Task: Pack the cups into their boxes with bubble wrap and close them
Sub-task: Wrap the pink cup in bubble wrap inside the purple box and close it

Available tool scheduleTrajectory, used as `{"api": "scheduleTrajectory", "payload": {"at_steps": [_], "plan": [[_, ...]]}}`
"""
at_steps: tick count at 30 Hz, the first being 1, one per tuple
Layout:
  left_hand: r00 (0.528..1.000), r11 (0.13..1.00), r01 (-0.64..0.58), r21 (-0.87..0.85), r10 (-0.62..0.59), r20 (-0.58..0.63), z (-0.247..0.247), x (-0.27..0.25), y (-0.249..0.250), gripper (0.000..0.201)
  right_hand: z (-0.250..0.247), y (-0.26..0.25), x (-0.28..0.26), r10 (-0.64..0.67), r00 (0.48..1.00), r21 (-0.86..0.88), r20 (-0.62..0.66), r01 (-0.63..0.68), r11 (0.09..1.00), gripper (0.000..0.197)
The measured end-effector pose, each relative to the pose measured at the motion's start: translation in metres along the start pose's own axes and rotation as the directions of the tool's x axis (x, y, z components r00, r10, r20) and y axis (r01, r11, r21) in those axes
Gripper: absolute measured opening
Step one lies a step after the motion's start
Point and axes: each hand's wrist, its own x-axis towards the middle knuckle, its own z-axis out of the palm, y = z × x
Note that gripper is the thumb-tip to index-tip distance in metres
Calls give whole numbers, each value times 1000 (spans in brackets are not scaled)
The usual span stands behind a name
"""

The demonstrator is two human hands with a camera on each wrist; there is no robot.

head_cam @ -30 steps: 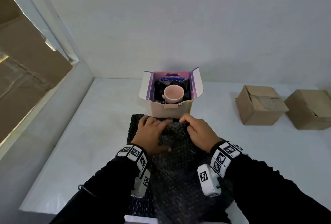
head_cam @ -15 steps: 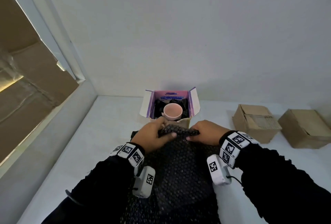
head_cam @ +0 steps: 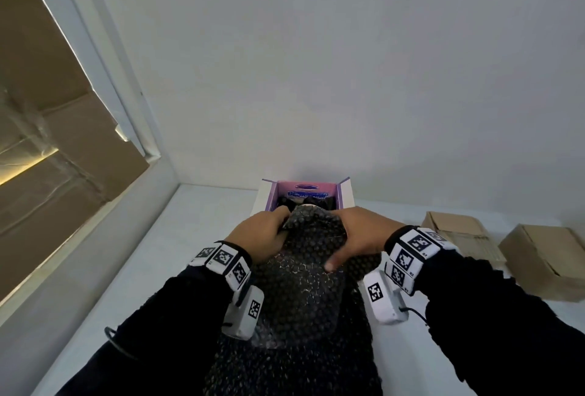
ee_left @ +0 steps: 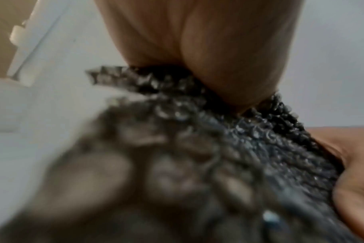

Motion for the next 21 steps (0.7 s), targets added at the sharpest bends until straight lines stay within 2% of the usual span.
{"api": "scheduleTrajectory", "payload": {"at_steps": [2,3,4,6,7,8,10,12,14,16,18,19,20,21], "plan": [[1000,994,-19,111,19,3,-7,1,5,58,-2,4,11,53,998,-258,36,-42,965,58],[999,981,-20,195,13,36,-9,2,8,68,-4,3,15,66,997,-353,42,-47,934,50],[997,959,-18,283,-3,74,-10,4,10,67,-6,3,18,74,996,-420,39,-51,906,44],[993,915,-19,403,-29,112,-11,9,14,39,-11,0,25,53,998,-475,18,-39,879,35],[996,914,-1,406,-38,87,-11,11,11,25,-14,-1,29,38,999,-468,27,-21,883,31],[997,924,22,381,-47,58,-10,14,5,20,-18,-1,33,22,999,-447,39,-3,895,27],[996,962,59,265,-73,43,-10,17,-9,23,-28,-3,41,6,998,-386,60,18,922,22],[992,988,113,104,-119,51,-11,22,-22,25,-37,-6,49,-16,998,-334,68,38,942,26],[988,988,154,-7,-154,12,-12,26,-31,31,-47,-11,59,-69,996,-314,48,81,946,29],[983,982,178,-66,-181,-40,-12,29,-41,34,-56,-16,68,-86,996,-277,27,90,957,19],[974,978,195,-78,-202,-99,-10,29,-47,30,-65,-18,74,-72,995,-251,73,88,964,45],[971,979,198,-55,-204,-123,-9,29,-49,34,-68,-17,80,-66,994,-306,92,91,948,52],[970,979,205,-10,-205,-133,-8,28,-49,46,-69,-17,85,-80,992,-403,98,113,908,51],[969,971,224,78,-213,-126,-9,28,-48,55,-67,-14,93,-107,990,-513,88,137,848,41]]}}
